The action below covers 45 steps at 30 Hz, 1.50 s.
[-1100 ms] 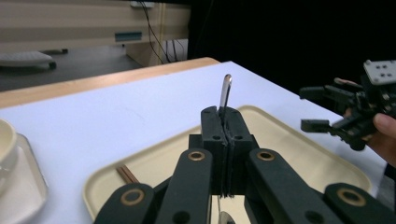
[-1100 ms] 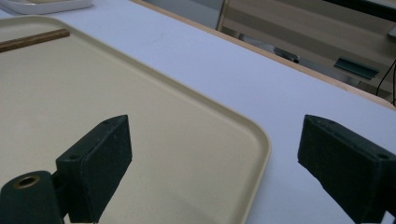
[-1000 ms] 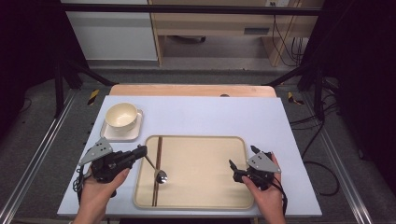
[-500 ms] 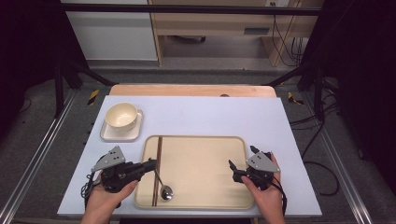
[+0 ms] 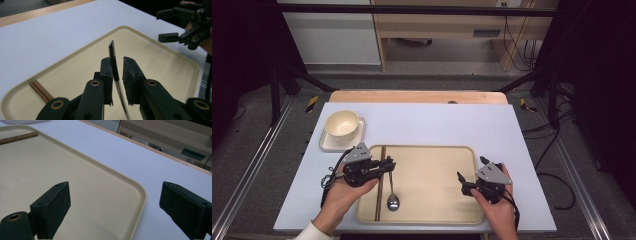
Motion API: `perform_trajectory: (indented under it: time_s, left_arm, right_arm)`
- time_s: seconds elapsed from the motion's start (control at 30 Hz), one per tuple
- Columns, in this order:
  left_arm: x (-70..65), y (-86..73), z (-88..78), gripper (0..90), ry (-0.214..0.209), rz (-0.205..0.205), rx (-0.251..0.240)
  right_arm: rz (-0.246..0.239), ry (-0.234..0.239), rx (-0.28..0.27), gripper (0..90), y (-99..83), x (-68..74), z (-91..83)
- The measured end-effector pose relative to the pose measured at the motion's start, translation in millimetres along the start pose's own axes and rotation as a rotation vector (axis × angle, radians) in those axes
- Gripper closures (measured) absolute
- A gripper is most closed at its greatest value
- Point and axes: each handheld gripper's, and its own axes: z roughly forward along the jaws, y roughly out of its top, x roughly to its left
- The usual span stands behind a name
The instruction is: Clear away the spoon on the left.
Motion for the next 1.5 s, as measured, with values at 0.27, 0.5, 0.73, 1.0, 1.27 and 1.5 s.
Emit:
perform_trajectory:
  time_s: [0.27, 0.5, 0.73, 1.0, 1.27, 1.5]
  left_arm:
    - [21.1, -8.2, 33.9, 77.4, 0.031, -0.056, 0.089]
    - [30.7, -16.6, 48.4, 76.5, 0.056, -0.103, 0.129]
    - [32.7, -21.2, 52.5, 67.3, 0.119, -0.118, 0.144]
    - [34.7, -21.6, 46.1, 58.7, 0.197, -0.089, 0.107]
    - [29.4, -16.2, 44.9, 45.2, 0.249, -0.016, 0.076]
    - [32.8, -17.5, 39.2, 39.6, 0.269, -0.018, 0.074]
  right_arm:
    - [-0.005, 0.008, 0.007, 10.3, -0.8, -1.0, 0.4]
    - [-0.007, 0.016, 0.012, 10.2, -1.5, -2.5, 0.5]
    - [-0.009, 0.023, 0.018, 10.2, -2.1, -2.6, 1.3]
    - [-0.010, 0.029, 0.019, 10.1, -2.2, -2.5, 1.6]
    - [-0.013, 0.035, 0.022, 10.0, -2.5, -1.7, 2.7]
    - [-0.011, 0.037, 0.021, 9.6, -2.8, -1.8, 2.8]
